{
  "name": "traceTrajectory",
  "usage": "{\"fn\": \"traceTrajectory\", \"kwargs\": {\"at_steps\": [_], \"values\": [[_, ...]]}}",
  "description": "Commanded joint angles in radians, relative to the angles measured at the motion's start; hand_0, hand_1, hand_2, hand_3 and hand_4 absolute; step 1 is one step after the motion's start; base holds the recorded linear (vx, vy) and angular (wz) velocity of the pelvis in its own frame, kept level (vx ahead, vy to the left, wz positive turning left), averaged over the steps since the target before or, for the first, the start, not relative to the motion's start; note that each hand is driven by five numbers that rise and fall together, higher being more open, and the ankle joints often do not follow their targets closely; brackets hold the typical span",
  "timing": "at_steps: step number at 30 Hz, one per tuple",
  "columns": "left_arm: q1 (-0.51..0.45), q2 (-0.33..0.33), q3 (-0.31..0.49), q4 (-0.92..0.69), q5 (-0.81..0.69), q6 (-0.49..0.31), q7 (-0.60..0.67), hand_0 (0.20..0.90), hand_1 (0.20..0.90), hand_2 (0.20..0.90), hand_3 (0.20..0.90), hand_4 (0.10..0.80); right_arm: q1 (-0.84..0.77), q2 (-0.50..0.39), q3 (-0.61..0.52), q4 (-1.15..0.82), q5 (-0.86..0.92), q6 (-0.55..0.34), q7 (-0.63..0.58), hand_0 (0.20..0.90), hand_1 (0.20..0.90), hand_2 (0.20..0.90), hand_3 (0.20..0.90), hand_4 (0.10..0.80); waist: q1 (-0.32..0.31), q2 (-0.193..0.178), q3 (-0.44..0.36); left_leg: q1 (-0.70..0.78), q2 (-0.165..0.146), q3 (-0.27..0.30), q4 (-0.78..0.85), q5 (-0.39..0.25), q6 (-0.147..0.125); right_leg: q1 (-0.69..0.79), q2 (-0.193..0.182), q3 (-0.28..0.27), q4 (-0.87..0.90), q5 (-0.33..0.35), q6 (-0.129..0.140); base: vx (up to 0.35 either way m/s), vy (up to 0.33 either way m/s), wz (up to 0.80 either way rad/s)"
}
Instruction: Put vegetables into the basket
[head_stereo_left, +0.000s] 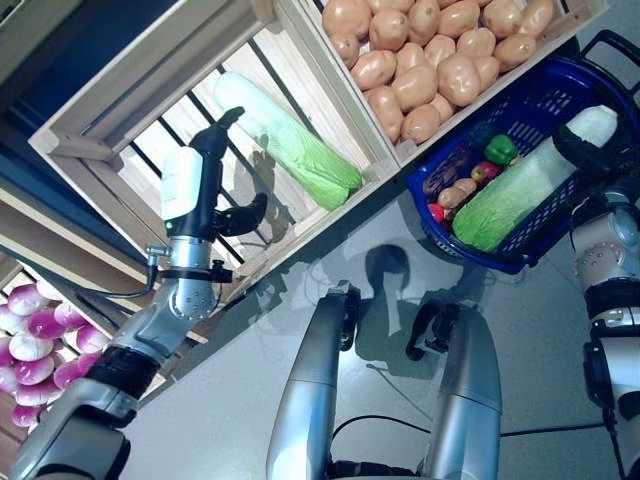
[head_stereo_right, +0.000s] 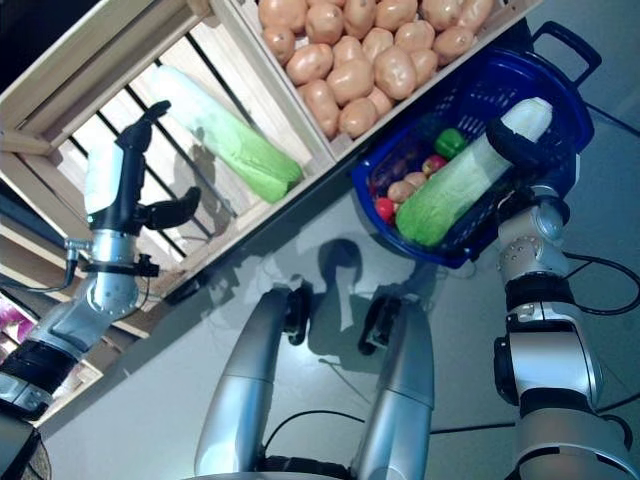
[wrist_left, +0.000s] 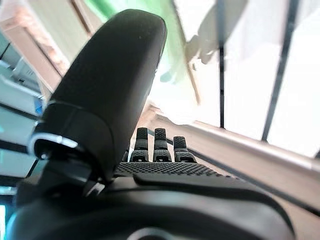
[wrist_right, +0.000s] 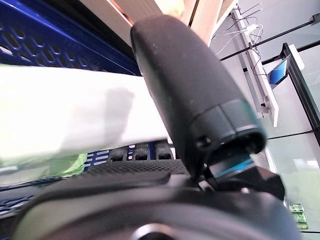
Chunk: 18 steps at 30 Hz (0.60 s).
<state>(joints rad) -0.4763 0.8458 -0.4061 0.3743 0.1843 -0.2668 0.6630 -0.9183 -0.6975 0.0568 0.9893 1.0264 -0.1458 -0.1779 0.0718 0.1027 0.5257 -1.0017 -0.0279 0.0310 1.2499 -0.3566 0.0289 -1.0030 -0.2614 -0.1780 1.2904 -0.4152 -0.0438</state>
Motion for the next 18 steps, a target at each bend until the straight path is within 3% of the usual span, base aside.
{"fn": "traceTrajectory", "kwargs": {"at_steps": [1, 11, 18], "values": [[-0.054, 0.079, 0.106, 0.001, 0.031, 0.026, 0.101, 0.900, 0.900, 0.900, 0.900, 0.800, -0.079, -0.103, 0.031, -0.030, -0.074, -0.046, 0.045, 0.900, 0.900, 0.900, 0.900, 0.800, 0.006, -0.022, -0.023, 0.153, 0.002, 0.070, -0.060, -0.050, 0.039, 0.163, 0.036, -0.016, -0.041, -0.016, -0.050, 0.016, 0.043, -0.06], [-0.218, 0.161, 0.008, 0.228, 0.099, 0.142, 0.061, 0.900, 0.900, 0.900, 0.900, 0.800, -0.094, -0.112, 0.092, -0.046, -0.050, -0.032, 0.111, 0.900, 0.900, 0.900, 0.900, 0.800, -0.021, -0.042, -0.027, 0.222, 0.031, 0.089, -0.104, -0.041, 0.038, 0.214, 0.039, -0.004, -0.075, -0.004, -0.042, -0.001, 0.028, -0.01], [-0.328, 0.159, -0.074, 0.368, 0.170, 0.235, 0.060, 0.900, 0.900, 0.900, 0.900, 0.800, -0.064, -0.062, 0.149, -0.170, -0.018, -0.087, 0.134, 0.900, 0.900, 0.900, 0.900, 0.800, -0.054, -0.051, -0.023, 0.243, 0.046, 0.105, -0.160, -0.030, 0.031, 0.213, 0.060, 0.021, -0.118, 0.016, -0.029, -0.020, 0.053, -0.01]]}}
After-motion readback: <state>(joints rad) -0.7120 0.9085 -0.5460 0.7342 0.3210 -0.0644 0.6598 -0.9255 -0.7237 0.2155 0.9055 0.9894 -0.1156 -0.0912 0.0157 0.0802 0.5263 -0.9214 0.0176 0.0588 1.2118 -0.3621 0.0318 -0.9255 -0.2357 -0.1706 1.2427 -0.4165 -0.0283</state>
